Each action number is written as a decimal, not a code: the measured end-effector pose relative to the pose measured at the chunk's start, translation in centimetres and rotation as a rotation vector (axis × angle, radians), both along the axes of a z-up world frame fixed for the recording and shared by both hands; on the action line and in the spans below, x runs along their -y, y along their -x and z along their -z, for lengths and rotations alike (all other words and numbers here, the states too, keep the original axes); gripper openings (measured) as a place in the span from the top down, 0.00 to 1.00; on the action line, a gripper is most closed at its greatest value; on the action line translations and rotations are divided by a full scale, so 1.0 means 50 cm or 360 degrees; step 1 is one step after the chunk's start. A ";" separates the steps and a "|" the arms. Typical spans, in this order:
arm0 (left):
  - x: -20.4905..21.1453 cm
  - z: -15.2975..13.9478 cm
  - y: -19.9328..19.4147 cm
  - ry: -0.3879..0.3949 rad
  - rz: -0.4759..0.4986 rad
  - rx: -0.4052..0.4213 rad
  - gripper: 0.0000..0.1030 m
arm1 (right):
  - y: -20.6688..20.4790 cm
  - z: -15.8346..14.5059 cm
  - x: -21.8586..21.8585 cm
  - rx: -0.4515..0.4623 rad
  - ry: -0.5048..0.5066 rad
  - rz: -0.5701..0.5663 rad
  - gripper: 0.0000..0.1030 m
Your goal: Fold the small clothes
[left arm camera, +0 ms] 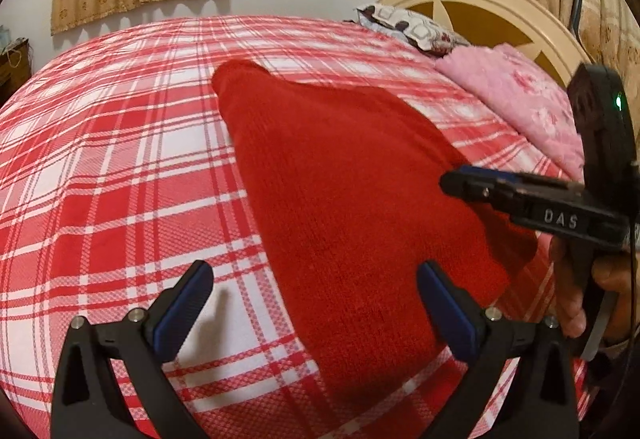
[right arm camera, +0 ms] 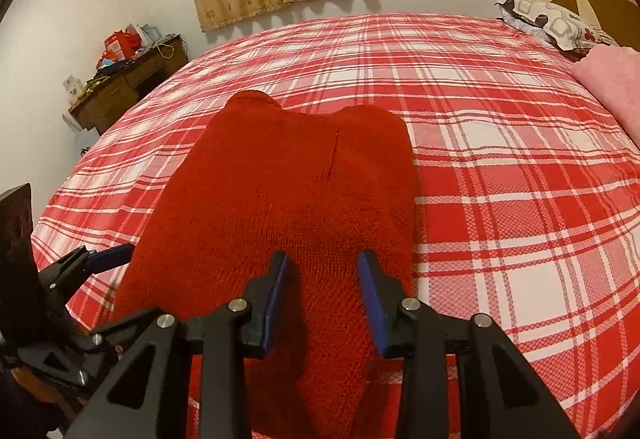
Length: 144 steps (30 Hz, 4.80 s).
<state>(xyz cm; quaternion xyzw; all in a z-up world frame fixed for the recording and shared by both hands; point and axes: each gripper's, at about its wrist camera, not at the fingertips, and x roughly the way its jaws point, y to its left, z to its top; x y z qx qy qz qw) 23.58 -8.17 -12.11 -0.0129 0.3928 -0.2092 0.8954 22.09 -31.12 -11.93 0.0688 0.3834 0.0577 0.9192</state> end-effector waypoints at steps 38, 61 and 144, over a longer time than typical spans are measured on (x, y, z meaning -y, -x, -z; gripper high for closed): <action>0.010 0.018 -0.031 0.0245 0.0159 -0.0176 0.37 | -0.194 0.057 0.117 -0.0175 -0.0617 -0.0025 0.71; -0.079 -0.070 0.062 0.0169 0.0093 -0.0103 0.62 | -0.106 -0.007 -0.025 -0.0075 -0.0692 -0.0194 0.75; -0.499 -0.050 0.399 -0.0183 -0.0796 0.0110 0.31 | -0.069 0.039 -0.646 -0.0182 -0.0648 -0.0747 0.68</action>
